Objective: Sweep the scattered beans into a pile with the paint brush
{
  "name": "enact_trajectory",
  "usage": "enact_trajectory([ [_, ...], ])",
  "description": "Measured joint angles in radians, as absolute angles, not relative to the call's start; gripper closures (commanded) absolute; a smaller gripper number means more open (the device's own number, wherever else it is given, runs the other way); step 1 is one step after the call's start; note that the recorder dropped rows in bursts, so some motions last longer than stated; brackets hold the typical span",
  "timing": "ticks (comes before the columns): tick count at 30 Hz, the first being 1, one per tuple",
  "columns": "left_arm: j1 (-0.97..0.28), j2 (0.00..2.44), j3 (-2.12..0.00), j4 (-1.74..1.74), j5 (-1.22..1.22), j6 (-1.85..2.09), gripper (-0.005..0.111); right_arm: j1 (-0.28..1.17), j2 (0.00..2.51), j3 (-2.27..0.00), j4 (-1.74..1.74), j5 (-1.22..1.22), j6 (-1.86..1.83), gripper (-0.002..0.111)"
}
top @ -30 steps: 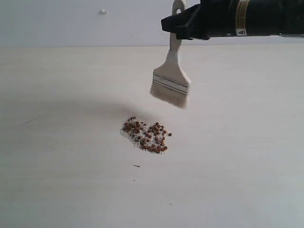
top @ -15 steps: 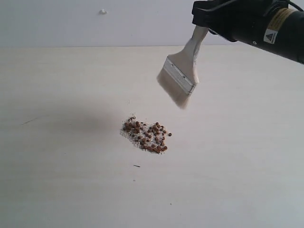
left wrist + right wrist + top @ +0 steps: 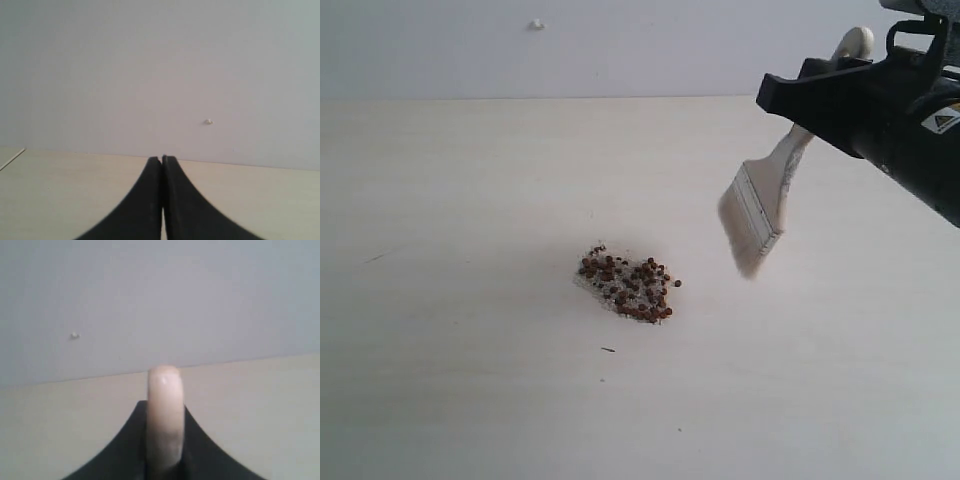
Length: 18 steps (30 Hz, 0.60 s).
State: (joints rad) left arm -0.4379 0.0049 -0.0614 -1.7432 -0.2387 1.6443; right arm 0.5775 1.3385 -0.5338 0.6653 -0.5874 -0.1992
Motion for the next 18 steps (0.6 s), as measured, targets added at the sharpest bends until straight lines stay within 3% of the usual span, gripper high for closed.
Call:
enact_trajectory([
  [9, -0.438, 0.005, -0.061, -1.743, -0.239, 1.644, 0.107, 0.58, 1.338, -0.534, 0.677, -0.53, -0.197, 0.108],
  [18, -0.438, 0.005, -0.061, -1.743, -0.239, 1.644, 0.107, 0.67, 1.356, -0.534, 0.739, -0.677, -0.15, 0.108],
])
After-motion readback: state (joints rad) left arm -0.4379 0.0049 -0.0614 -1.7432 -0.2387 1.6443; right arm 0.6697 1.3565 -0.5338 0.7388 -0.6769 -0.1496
